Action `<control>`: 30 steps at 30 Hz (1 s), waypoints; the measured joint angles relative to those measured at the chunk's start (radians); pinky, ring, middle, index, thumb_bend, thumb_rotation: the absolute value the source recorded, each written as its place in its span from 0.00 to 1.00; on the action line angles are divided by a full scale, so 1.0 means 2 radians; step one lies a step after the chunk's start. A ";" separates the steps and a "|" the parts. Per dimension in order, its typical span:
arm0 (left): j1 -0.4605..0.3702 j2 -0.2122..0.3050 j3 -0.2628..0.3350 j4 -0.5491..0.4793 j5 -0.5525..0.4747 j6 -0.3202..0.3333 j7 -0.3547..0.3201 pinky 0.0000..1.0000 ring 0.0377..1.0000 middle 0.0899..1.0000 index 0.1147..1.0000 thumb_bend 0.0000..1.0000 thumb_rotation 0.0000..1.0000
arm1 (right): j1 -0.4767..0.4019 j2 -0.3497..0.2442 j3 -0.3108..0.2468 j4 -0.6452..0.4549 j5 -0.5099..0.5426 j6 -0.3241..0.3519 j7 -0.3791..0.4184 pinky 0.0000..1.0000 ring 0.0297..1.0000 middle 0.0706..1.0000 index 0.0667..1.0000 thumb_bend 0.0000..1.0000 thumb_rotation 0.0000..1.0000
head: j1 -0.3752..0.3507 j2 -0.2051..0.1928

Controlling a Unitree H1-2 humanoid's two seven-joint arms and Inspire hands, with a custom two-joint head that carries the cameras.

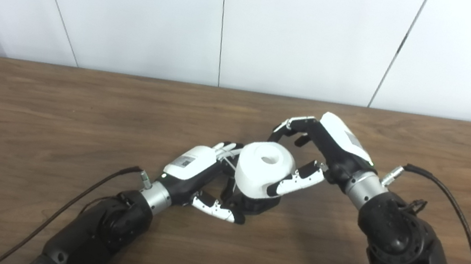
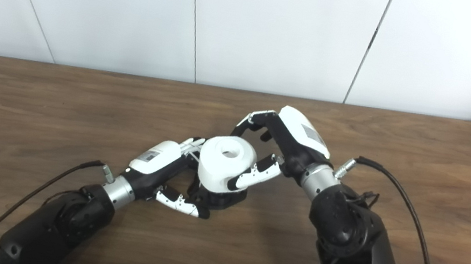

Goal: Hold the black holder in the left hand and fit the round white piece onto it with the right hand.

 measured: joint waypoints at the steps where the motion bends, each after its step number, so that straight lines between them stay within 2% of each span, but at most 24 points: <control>1: 0.000 0.000 0.000 0.000 0.000 0.000 0.000 1.00 1.00 0.95 0.42 0.52 0.07 | 0.000 0.000 0.000 0.001 0.000 0.000 0.000 0.67 0.76 0.73 0.44 0.52 0.13 | 0.000 0.000; 10: 0.003 0.002 0.000 -0.005 0.000 0.000 0.000 1.00 1.00 0.95 0.42 0.52 0.07 | 0.001 -0.001 0.005 0.018 0.005 -0.004 -0.011 0.69 0.75 0.72 0.44 0.52 0.13 | 0.000 0.002; 21: 0.005 0.003 0.000 -0.005 0.000 0.000 0.000 1.00 1.00 0.95 0.42 0.52 0.07 | 0.001 -0.010 0.005 0.029 0.012 -0.038 -0.020 0.74 0.76 0.73 0.44 0.52 0.13 | 0.000 0.003; 30: 0.004 0.003 0.000 -0.005 0.000 0.000 0.000 1.00 1.00 0.96 0.42 0.52 0.07 | -0.002 -0.020 0.014 0.031 0.022 -0.053 -0.020 0.73 0.75 0.72 0.44 0.52 0.13 | 0.002 0.004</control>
